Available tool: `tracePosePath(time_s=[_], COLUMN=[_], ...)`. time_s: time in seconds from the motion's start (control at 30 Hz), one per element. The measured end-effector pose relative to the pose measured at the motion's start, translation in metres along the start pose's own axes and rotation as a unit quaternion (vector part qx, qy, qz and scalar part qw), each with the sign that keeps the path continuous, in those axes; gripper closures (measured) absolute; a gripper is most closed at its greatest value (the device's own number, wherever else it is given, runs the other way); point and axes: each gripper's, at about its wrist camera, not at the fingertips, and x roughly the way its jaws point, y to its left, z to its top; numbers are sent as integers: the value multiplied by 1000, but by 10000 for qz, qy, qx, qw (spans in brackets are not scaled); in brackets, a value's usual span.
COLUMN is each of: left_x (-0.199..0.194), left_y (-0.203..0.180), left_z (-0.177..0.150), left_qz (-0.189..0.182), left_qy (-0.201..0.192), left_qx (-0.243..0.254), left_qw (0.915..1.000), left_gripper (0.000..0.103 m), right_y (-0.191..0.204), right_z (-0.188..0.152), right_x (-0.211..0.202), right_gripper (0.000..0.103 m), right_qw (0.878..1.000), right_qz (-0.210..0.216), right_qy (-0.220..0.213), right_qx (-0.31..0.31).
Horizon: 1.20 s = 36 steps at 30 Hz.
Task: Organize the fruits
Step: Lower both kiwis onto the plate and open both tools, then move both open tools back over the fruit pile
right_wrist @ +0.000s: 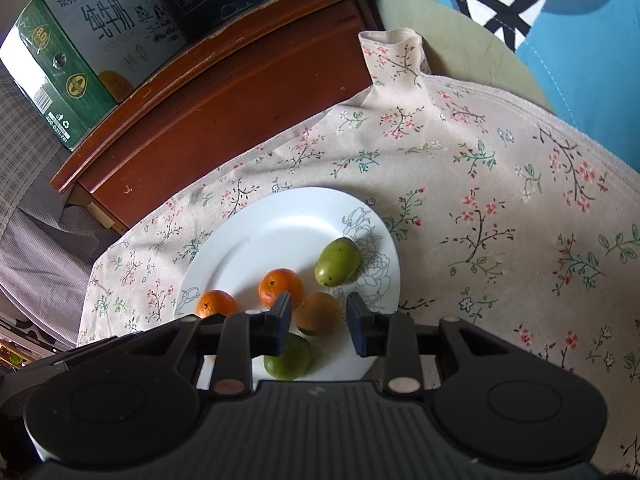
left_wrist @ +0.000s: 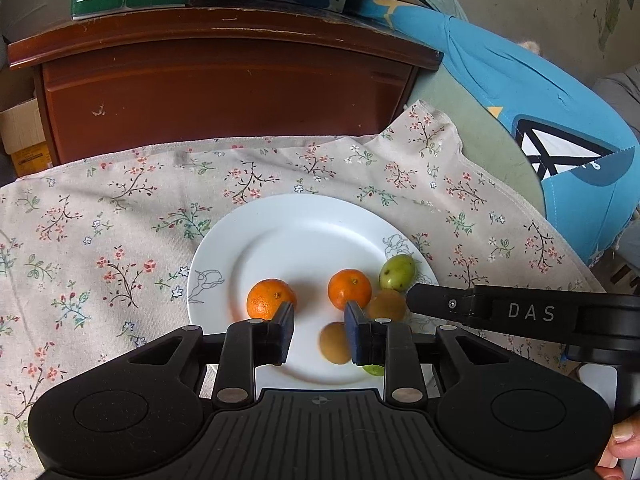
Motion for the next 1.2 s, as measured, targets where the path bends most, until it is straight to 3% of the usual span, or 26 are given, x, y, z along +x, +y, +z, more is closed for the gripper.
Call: tracePosePath(time_s=[0.1, 0.17, 0.23, 0.63, 0.8, 0.93, 1.0, 1.2], left_x=[-10, -18, -28, -64, -77, -81, -79, -76], left_y=[2, 5, 8, 32, 49, 54, 54, 47], left_z=[5, 8, 10, -12, -29, -43, -48, -66], left_qz=[29, 197, 334, 800, 523, 585, 581, 482], left_qy=[-76, -118, -216, 254, 469, 580, 673, 724], left_qx=[23, 34, 61, 452, 246, 330, 521, 1248], left_qw=[10000, 9997, 9992, 9954, 9972, 9961, 9947, 9884], left_gripper=[74, 54, 42, 41, 40, 37, 29, 28], right_y=[4, 9, 15, 40, 42, 41, 41, 37], right_z=[2, 1, -1, -25, -36, -43, -48, -63], right_x=[-4, -6, -8, -17, -22, -27, -29, -34], right_gripper=[68, 66, 65, 64, 61, 60, 60, 60], right_qw=[9999, 9997, 9991, 9906, 9882, 9868, 9860, 9859], right_qz=[90, 102, 160, 423, 484, 519, 518, 570], right_qy=[-30, -56, -38, 211, 332, 422, 482, 648], right_qx=[-71, -224, -403, -1282, -1417, -1476, -1510, -1434])
